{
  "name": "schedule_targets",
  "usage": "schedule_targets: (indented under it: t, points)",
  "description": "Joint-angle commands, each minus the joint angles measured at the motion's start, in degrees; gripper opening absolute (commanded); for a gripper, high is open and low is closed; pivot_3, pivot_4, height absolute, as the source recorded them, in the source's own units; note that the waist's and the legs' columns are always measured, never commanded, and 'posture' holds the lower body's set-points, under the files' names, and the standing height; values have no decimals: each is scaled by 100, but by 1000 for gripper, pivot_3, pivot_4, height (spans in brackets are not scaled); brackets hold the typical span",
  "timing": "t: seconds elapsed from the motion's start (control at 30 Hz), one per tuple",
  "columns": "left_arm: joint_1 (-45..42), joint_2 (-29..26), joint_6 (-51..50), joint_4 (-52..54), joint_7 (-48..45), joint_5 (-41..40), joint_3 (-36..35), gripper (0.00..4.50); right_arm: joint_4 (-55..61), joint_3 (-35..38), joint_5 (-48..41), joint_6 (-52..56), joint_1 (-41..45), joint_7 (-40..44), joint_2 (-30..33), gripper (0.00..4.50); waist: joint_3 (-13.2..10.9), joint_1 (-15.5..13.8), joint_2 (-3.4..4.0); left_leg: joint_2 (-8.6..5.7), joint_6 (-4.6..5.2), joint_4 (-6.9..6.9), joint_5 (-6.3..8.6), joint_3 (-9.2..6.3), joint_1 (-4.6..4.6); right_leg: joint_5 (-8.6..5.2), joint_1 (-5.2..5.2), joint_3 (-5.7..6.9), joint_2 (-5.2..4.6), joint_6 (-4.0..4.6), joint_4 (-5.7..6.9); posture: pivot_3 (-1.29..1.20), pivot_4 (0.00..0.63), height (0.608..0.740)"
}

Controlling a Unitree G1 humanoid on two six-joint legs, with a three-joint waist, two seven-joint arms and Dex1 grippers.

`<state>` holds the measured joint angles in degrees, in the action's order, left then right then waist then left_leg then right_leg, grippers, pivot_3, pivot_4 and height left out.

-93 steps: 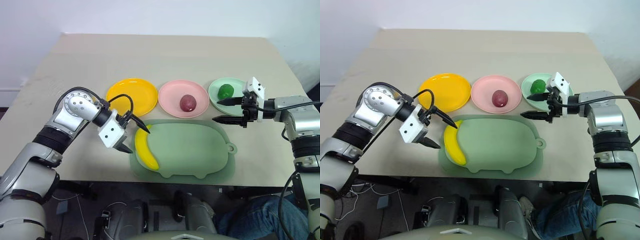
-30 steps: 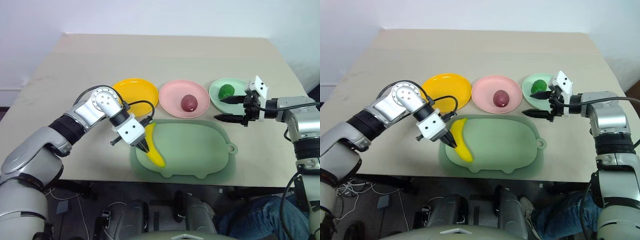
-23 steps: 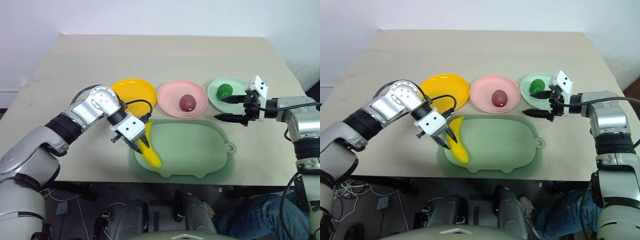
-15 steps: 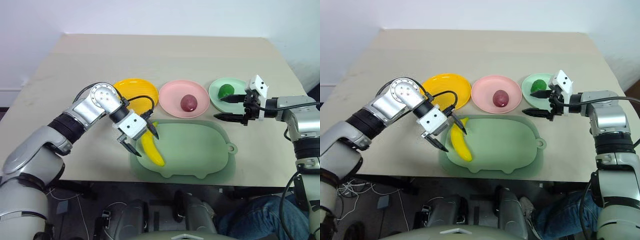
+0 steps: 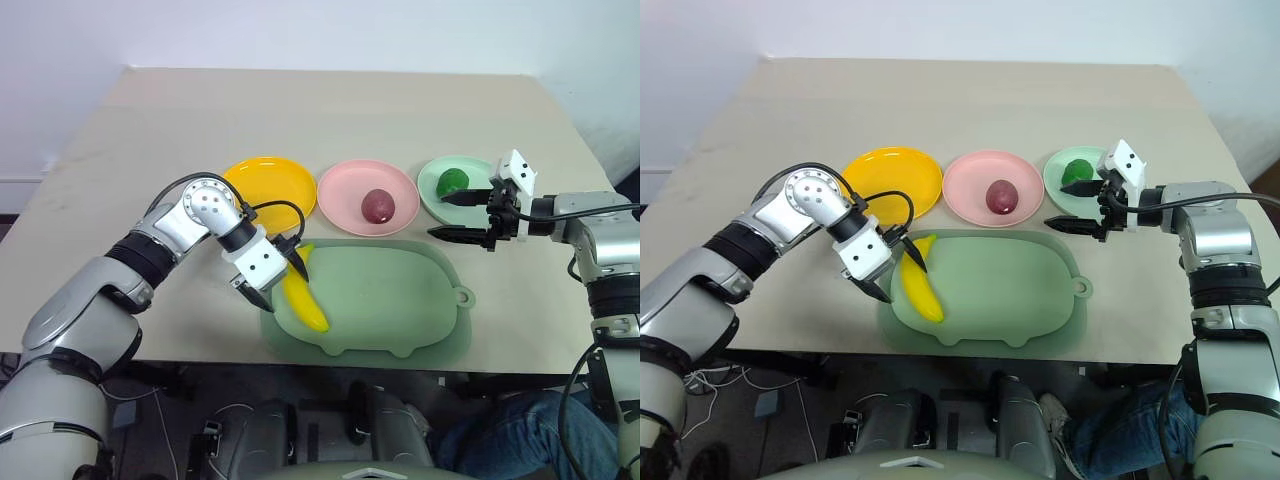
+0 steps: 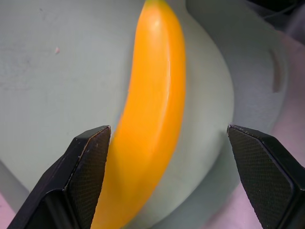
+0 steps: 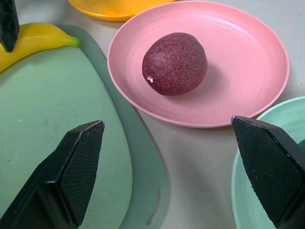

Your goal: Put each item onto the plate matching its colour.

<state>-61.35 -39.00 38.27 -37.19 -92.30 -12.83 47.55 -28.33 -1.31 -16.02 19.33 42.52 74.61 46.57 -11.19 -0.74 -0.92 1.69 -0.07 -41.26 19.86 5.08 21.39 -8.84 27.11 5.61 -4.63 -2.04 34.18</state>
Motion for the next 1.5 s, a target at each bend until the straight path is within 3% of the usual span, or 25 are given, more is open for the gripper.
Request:
schedule_targets:
  t: [0.03,0.23,0.5,0.7,0.93,1.1,1.23,1.37,1.5]
  points:
    - [-188,214,108,-396,-20,192,-173,4090,155,242,-90,3,96,-38,68,4500,0,0,0,0,0,0,0,0,0,0,0,0,1,0,0,0,150,740]
    - [-416,469,-109,-923,-20,411,26,4090,257,254,-90,18,28,-70,115,4500,0,1,0,-1,4,-1,2,-1,0,0,-2,1,0,0,0,0,150,740]
    - [-301,329,206,-816,-20,194,231,1664,360,284,-104,49,21,-92,154,4500,0,-3,0,1,4,0,3,-3,-1,0,-1,0,0,0,1,0,150,740]
    - [-195,680,24,-987,19,444,-609,1624,253,269,-81,30,79,-111,108,4500,0,-12,0,1,5,-1,3,-3,0,0,-1,1,-1,0,1,0,150,740]
    - [-493,383,-1374,-267,-20,-528,-605,1624,175,231,-59,11,150,-58,88,4500,0,6,0,1,5,0,3,-4,2,0,1,1,0,0,2,0,150,740]
    - [-896,740,-2510,-675,65,-843,-1909,1624,-1,224,-47,-34,281,-71,12,4500,-1,1,-3,0,5,-2,3,-4,5,0,1,2,-1,-1,1,0,150,740]
    - [-1201,838,-3408,-1205,508,-651,-2588,1624,306,379,-529,377,282,354,38,4500,-1,14,-2,-1,0,1,0,-4,2,0,0,3,1,-1,2,0,150,740]
    - [-1281,885,-3610,-1755,1274,-376,-3145,1624,650,400,-794,674,234,750,155,4500,-1,27,-2,2,-7,3,-4,-5,1,1,1,3,3,-1,4,0,150,740]
    - [-981,766,-3606,-1793,1476,-76,-3356,1624,1025,398,-1022,887,122,1097,247,4500,-2,18,-2,1,-7,2,-4,-5,2,1,-1,6,2,-2,4,0,150,740]
